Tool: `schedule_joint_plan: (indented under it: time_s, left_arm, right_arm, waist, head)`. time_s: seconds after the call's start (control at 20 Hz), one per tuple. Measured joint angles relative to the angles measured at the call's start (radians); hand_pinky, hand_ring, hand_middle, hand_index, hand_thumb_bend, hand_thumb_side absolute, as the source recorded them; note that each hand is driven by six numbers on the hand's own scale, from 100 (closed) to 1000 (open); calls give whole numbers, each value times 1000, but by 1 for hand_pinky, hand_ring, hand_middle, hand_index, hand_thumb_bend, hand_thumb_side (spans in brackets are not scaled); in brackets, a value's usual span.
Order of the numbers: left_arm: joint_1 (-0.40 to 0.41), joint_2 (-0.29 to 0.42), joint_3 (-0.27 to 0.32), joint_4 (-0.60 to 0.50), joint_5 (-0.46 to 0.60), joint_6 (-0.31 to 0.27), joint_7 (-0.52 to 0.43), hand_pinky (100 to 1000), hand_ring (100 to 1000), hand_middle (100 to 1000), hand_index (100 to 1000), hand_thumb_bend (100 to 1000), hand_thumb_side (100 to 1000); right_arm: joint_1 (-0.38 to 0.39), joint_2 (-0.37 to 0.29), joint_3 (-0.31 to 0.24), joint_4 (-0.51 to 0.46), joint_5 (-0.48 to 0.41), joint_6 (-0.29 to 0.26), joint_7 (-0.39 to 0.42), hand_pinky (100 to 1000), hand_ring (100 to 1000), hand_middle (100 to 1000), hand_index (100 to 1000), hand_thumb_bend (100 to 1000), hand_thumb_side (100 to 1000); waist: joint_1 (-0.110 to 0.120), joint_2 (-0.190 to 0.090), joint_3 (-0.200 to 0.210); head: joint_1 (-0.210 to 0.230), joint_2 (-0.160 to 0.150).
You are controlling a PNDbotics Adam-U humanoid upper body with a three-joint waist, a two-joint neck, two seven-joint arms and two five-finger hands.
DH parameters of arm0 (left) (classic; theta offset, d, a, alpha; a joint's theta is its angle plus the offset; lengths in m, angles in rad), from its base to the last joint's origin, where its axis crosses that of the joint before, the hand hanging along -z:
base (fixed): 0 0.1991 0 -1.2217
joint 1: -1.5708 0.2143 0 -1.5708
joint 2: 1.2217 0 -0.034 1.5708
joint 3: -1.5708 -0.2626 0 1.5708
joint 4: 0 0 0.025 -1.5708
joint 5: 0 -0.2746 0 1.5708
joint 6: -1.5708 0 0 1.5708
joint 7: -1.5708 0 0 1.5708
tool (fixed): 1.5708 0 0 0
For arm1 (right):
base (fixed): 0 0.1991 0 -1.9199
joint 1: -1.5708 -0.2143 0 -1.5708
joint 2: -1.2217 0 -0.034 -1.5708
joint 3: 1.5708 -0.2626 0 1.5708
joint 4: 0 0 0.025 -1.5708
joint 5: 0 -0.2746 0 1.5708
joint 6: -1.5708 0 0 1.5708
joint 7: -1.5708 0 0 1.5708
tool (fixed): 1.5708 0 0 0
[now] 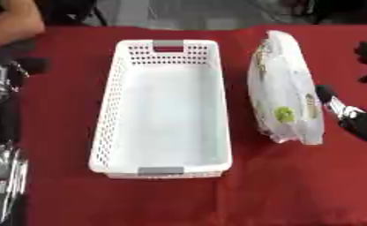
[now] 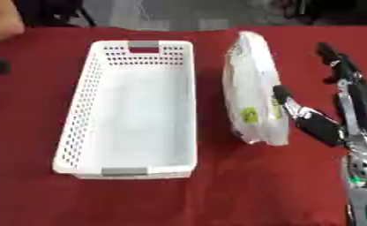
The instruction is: Pick up objects on the table and place them in the box.
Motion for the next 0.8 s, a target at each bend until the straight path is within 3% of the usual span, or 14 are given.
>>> schedule_joint_plan:
  time_s: [0.8]
  left_arm:
    - [0, 0, 0, 0, 0, 1, -2, 669, 606, 783, 742, 100, 1000]
  right_arm:
    - [0, -1, 10, 5, -5, -6, 16, 691, 872, 874, 1000, 551, 767]
  waist:
    - [0, 0, 1]
  head:
    - [0, 0]
